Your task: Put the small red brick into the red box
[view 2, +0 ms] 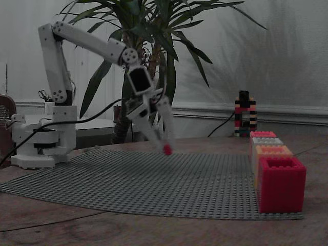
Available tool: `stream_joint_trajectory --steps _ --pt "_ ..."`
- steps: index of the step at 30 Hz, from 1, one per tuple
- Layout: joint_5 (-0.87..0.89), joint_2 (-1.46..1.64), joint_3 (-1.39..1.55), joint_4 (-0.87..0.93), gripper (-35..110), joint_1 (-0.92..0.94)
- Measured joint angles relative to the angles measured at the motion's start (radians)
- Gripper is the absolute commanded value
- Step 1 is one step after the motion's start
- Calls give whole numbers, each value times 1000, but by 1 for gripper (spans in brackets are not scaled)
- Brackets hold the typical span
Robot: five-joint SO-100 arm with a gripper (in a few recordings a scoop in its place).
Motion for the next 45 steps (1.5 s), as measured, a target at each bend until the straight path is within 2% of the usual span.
stream_joint_trajectory --steps 15,26,35,45 --pt "58 -466 -609 -152 0 365" --pt "78 -738 -959 -227 0 502" --pt "91 -819 -1039 -268 1 528" --pt "84 -850 -1058 -278 11 528"
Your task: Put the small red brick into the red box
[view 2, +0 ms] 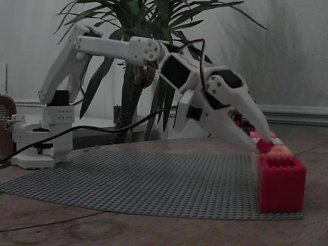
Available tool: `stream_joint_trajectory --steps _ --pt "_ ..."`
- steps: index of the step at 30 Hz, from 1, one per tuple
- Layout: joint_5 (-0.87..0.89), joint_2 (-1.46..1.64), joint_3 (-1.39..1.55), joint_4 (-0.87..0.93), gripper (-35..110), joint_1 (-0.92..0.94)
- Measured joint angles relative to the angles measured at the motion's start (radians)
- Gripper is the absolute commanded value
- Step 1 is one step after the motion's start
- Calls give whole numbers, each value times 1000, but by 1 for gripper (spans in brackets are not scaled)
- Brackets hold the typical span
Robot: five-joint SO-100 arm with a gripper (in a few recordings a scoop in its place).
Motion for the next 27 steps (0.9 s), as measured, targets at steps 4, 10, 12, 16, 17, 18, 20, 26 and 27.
stream_joint_trajectory --steps 4,10,12,16,17,18,20,26,27 --pt "-9 0 -21 0 11 0" --pt "-18 -21 -49 0 11 -2" --pt "-18 -21 -49 0 10 -2" --pt "-18 -21 -49 15 0 -2" --pt "-18 -17 -49 29 0 -2" --pt "-18 -5 -48 48 0 -2" --pt "-28 48 -17 78 0 -3" --pt "-117 344 250 179 0 -51" --pt "-137 400 301 207 0 -66"
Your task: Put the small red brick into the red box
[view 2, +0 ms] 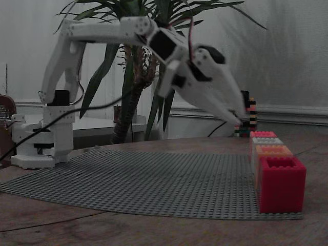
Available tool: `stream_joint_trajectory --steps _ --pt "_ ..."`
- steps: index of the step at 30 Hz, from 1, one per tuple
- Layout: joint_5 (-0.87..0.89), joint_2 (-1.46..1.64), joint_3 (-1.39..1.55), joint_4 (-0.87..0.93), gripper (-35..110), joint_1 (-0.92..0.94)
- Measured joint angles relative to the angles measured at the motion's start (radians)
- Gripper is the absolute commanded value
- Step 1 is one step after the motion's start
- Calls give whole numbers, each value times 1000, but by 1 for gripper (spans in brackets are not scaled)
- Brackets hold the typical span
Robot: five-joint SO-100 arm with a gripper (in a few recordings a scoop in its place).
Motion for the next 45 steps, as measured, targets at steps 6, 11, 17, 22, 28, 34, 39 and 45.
stream_joint_trajectory --steps 6,11,17,22,28,34,39,45 --pt "-84 379 417 123 0 -92" --pt "-98 707 808 133 0 -160" --pt "-66 1058 1164 147 0 -192" --pt "-34 1336 1353 218 0 -196" --pt "15 1654 1483 353 0 -209" --pt "43 1868 1536 491 0 -209" --pt "58 1917 1539 560 0 -209" --pt "74 1921 1539 581 0 -225"
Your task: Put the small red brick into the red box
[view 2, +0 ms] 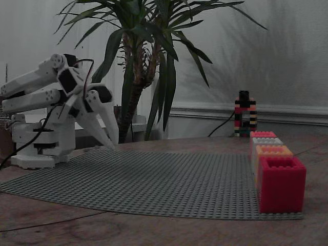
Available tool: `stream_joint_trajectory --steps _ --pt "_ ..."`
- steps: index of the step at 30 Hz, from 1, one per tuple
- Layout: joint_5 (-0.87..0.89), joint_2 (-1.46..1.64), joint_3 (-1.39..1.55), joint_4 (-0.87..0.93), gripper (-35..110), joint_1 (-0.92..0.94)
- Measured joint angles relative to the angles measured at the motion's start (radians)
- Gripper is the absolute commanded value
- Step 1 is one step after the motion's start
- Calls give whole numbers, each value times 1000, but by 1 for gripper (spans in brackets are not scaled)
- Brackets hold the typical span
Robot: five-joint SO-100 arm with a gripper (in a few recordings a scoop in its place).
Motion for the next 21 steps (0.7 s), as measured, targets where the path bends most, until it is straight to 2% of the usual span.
stream_joint_trajectory --steps 21 --pt "9 2 0 6 0 0"
